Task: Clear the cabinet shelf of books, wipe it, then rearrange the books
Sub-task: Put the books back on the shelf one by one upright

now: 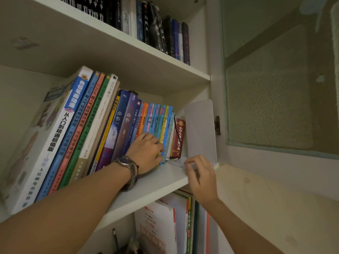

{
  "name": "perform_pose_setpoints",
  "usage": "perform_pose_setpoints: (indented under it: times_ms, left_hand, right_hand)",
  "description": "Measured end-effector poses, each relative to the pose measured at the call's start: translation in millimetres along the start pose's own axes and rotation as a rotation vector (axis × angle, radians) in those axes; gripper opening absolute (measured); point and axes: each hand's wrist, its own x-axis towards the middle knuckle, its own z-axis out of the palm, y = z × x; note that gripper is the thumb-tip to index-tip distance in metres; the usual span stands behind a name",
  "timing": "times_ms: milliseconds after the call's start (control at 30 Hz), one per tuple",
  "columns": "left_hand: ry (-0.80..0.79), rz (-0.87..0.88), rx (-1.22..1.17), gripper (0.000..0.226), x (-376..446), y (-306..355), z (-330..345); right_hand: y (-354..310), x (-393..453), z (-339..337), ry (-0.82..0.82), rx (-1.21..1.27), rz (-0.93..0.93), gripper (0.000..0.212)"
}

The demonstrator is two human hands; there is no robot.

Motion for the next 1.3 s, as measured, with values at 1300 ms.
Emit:
perform_pose_setpoints:
  times_ms: [1300]
  left_hand:
    - [0.112,-0.005,0.324,0.043,142.8,-25.2,3.6]
  right_hand:
    - [6.8,-5.9,22.8,0.203,0.045,0.066,0.022]
